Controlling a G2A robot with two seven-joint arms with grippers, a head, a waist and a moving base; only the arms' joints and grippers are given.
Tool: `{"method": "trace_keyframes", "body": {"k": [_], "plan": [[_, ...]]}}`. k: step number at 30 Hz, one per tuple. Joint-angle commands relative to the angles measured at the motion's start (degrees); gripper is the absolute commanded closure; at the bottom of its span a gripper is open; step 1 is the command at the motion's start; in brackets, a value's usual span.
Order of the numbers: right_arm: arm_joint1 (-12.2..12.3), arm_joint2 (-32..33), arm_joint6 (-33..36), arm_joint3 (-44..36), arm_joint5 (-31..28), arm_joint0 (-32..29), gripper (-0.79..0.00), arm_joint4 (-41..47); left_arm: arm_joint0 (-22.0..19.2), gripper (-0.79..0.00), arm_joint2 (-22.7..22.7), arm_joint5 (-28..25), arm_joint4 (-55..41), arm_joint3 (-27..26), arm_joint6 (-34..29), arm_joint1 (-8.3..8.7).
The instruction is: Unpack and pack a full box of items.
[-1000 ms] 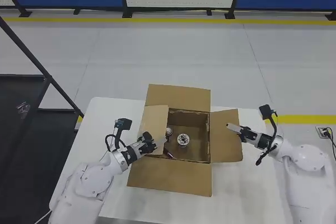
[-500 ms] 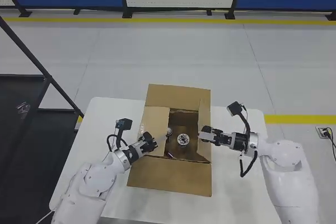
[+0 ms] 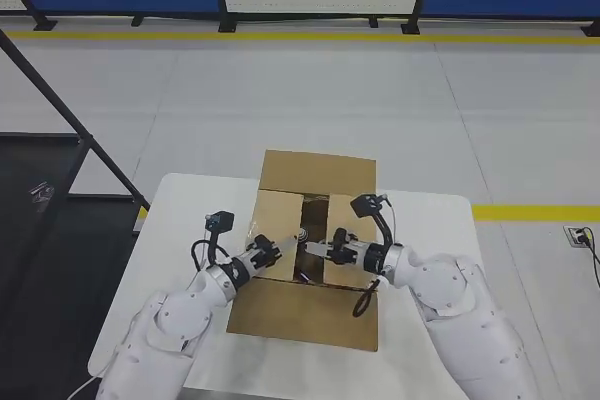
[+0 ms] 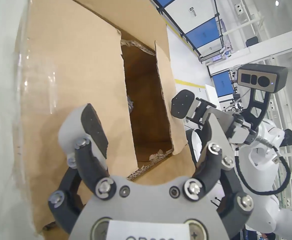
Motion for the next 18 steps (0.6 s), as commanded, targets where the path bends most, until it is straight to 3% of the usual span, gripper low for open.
{"method": "trace_keyframes", "body": {"k": [1, 18], "plan": [[-0.1, -0.6, -0.2, 1.1, 0.5, 0.6, -0.785, 0.4, -0.2, -0.785, 0.2, 0.6, 0.2, 0.3, 0.2, -0.07], [0.2, -1.5, 0.1, 8.2, 1.5, 4.2, -0.785, 3.3, 0.3, -0.785, 0.0, 1.7, -0.3, 0.2, 2.2, -0.35]]}}
